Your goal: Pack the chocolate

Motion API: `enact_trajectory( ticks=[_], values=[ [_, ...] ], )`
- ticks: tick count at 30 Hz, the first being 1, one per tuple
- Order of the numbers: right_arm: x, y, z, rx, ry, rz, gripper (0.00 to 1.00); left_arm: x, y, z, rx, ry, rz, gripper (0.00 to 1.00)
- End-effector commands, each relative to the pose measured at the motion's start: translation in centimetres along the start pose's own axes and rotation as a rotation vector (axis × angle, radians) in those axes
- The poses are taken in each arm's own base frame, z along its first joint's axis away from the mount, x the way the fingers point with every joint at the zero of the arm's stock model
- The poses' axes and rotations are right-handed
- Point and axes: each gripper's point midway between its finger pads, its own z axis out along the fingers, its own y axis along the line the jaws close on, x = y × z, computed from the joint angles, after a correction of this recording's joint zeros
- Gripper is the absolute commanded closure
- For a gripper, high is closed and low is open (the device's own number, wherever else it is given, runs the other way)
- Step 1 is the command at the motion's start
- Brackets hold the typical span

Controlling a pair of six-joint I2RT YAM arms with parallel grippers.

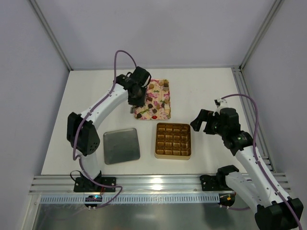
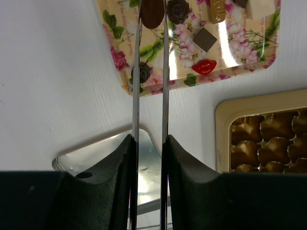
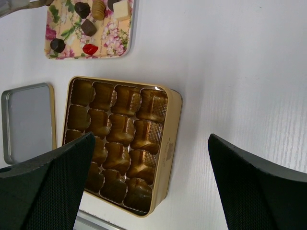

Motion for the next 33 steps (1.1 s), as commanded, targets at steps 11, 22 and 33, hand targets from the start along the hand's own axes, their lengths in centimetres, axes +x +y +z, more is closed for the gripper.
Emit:
enact_trajectory(
  ticks=[11,22,33],
  values=[
    [-1.9,0.4,0.1,0.013,-0.052,0.014,0.00,3.0,-7.2,-8.2,0.139,-0.099,0.113,0.77],
    [-2.3,-0.8,-1.0,0.083,-0.088,0.034,0.00,6.4,-14.5,-9.6,0.266,-0.098,0.161,0.76],
    [-2.5,-2.1,-2.1,0.161,-0.121,0.041,0.00,7.9,-18.9,-8.9,0.321,-0.073,0.215,0.76]
  ],
)
